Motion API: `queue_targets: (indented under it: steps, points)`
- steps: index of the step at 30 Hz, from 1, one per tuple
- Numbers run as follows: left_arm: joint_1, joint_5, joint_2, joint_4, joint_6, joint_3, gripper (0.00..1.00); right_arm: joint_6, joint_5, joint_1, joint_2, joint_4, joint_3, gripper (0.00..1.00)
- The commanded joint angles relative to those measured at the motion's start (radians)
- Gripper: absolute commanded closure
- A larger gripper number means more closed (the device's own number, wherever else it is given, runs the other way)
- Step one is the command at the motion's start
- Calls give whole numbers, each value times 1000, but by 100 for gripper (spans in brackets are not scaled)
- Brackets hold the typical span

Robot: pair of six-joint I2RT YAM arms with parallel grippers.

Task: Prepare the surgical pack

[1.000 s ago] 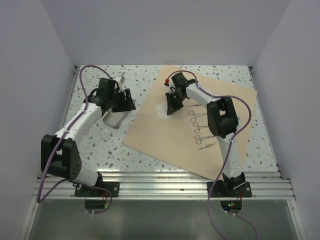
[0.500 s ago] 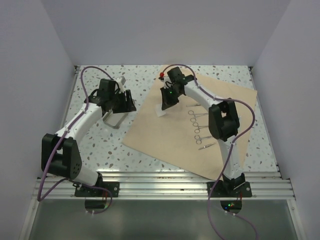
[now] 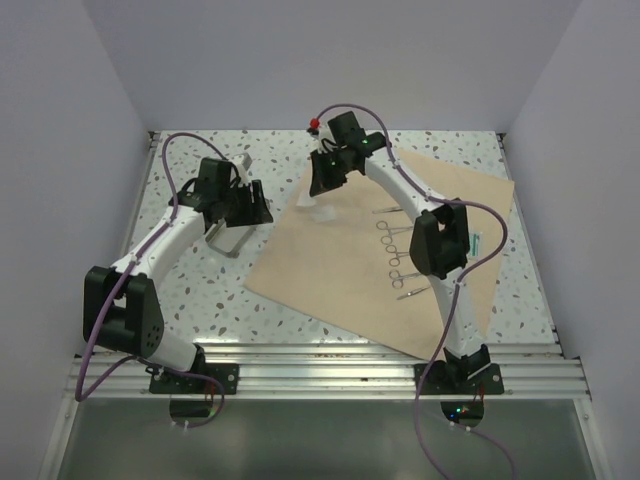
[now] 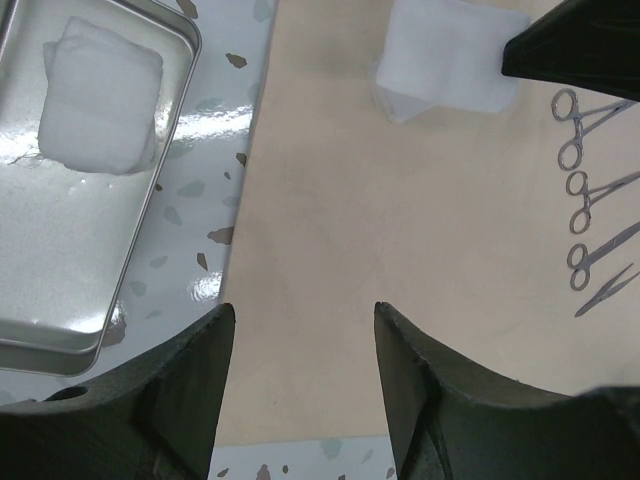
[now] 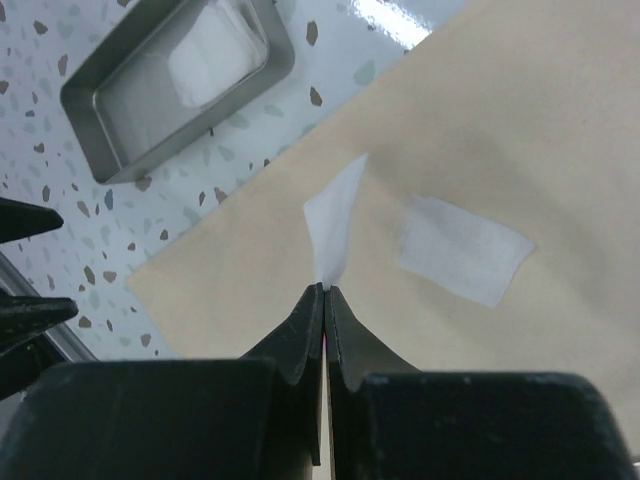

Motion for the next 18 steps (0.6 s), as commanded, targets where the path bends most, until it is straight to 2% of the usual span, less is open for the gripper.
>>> queue_targets:
  steps: [1,4,11,18]
  points:
    - [2,12,-4,30,9,1,38,-33,-29,-5,82,-84,105,100]
    - [2,13,-4,29,10,-3,38,-56,-42,-14,128,-126,139,100]
    - [2,18,7,36,10,-5,38,-117,-98,-58,128,-141,92,100]
    - [2,35,36,44,7,12,38,-148,-91,-75,134,-159,70,100]
